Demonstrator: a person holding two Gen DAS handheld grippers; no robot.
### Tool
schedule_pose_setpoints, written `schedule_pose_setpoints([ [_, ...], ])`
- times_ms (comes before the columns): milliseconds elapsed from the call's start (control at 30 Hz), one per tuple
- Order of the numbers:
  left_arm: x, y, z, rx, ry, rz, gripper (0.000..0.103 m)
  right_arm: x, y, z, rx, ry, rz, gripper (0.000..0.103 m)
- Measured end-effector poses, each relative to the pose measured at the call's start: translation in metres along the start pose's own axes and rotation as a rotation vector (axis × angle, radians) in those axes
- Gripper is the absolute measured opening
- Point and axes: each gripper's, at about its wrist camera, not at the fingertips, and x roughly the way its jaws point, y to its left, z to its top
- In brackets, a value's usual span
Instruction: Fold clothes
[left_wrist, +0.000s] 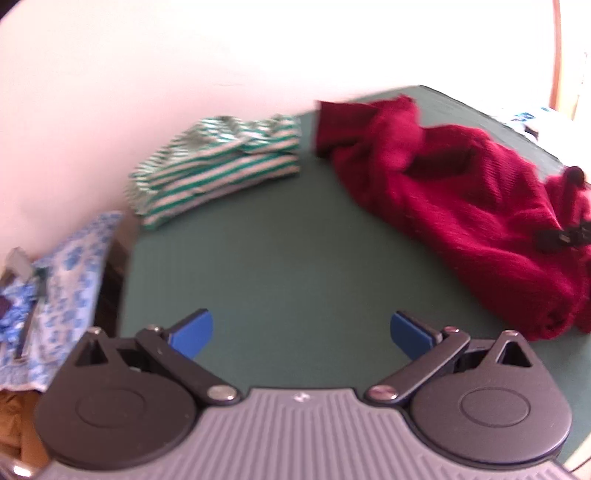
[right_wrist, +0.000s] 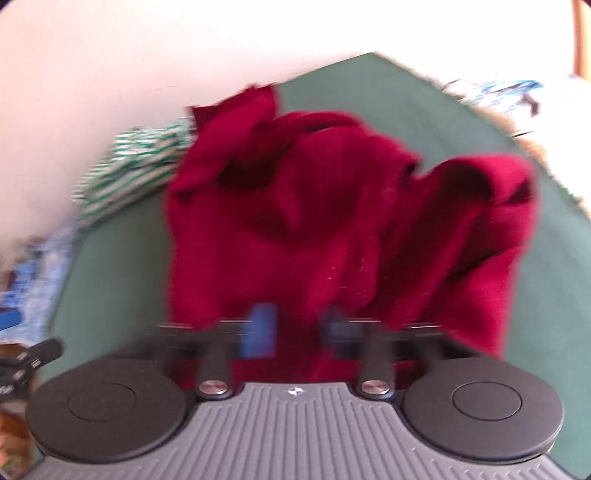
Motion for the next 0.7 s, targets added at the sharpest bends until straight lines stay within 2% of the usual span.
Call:
schedule_pose_setpoints([
  [33,-0.001,0.005,0.001,-0.024,0.002,0.015,0.102,-0.001,0.003,0.000,-0.016,0.002,0.036,0.012],
  [133,-0.003,0.018,0.004,-0.097,0.012,0.046,0.102,-0.025,0.031,-0.010,-0.276,-0.042,0.214,0.012],
  [167,-0.002,0.019,0.007,-0.103,0.011,0.054,0.102,-0.036,0.041,-0.015,-0.357,-0.032,0.294,0.012],
  [233,0.000,0.019,0.015,-0.105,0.006,0.079,0.102,-0.052,0.050,-0.026,-0.490,0.051,0.413,0.012],
  [333,0.005,0.008,0.035,-0.067,-0.013,0.108,0.102,-0.060,0.048,-0.056,-0.706,0.224,0.445,0.012],
  [400,0.010,-0.006,0.051,-0.025,-0.021,0.099,0.102,-0.063,0.031,-0.072,-0.777,0.327,0.416,0.011],
  [433,0.012,-0.017,0.060,0.003,-0.029,0.084,0.102,-0.065,0.020,-0.076,-0.772,0.368,0.408,0.002],
  [500,0.017,-0.039,0.077,0.059,-0.045,0.055,0.102,-0.069,0.001,-0.078,-0.720,0.380,0.386,0.003],
  [533,0.020,-0.054,0.085,0.093,-0.050,0.017,0.102,-0.071,-0.007,-0.075,-0.682,0.366,0.376,0.004],
  [600,0.028,-0.084,0.099,0.171,-0.041,-0.089,0.102,-0.076,-0.021,-0.066,-0.593,0.308,0.359,0.012],
  [667,0.041,-0.118,0.110,0.256,-0.021,-0.187,0.102,-0.079,-0.034,-0.055,-0.472,0.246,0.351,0.035],
  [700,0.052,-0.135,0.114,0.307,0.005,-0.199,0.102,-0.081,-0.040,-0.051,-0.422,0.224,0.350,0.036],
])
